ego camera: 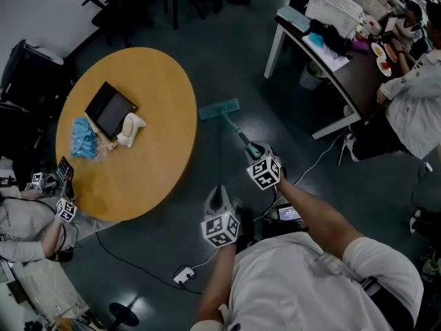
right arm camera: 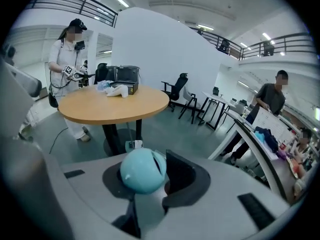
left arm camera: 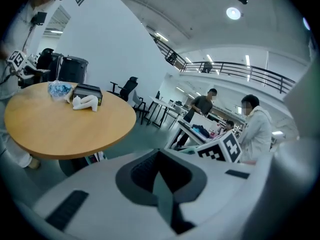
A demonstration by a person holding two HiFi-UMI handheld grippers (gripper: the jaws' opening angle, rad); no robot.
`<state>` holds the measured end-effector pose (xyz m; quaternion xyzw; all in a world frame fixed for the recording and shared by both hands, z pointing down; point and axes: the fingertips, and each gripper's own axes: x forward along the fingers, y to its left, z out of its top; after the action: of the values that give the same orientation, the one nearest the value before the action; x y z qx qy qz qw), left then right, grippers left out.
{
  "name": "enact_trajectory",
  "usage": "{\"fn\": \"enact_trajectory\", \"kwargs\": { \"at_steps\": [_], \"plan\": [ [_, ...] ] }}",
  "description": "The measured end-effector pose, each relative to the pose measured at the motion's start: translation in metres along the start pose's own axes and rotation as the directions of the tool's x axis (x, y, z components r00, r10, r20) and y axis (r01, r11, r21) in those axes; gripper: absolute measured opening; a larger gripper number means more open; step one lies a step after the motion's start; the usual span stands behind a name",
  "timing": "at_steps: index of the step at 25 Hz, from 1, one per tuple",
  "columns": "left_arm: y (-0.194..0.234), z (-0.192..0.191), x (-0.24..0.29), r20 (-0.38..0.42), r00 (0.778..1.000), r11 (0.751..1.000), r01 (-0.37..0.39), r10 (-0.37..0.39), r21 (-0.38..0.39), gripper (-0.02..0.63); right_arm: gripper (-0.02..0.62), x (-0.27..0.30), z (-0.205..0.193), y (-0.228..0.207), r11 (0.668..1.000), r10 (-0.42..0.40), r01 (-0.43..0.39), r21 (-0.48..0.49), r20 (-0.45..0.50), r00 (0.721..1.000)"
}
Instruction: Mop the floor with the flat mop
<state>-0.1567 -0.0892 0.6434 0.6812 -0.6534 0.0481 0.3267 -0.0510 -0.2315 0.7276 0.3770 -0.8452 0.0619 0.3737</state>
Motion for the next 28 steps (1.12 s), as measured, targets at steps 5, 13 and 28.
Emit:
{"fn": "enact_trajectory", "kwargs": {
  "at_steps": [5, 13, 28],
  "plan": [
    [-0.021, -0.013, -0.018, 0.013, 1.0, 1.0, 0.013, -0.013, -0.002, 0.005, 0.114, -0.075, -0.03, 0.016, 0.999, 0.042, -0.044, -0.021, -0.057, 0.997],
    [-0.058, -0.017, -0.052, 0.074, 0.997, 1.0, 0.01, -0.009, -0.011, 0.005, 0.114, -0.207, -0.109, 0.05, 0.992, 0.107, -0.114, -0.051, -0.125, 0.986],
    [-0.04, -0.013, -0.056, 0.066, 0.997, 0.999, -0.038, 0.04, -0.033, 0.005, 0.114, -0.117, -0.1, 0.026, 0.997, 0.043, -0.043, -0.067, -0.002, 0.999]
  ]
}}
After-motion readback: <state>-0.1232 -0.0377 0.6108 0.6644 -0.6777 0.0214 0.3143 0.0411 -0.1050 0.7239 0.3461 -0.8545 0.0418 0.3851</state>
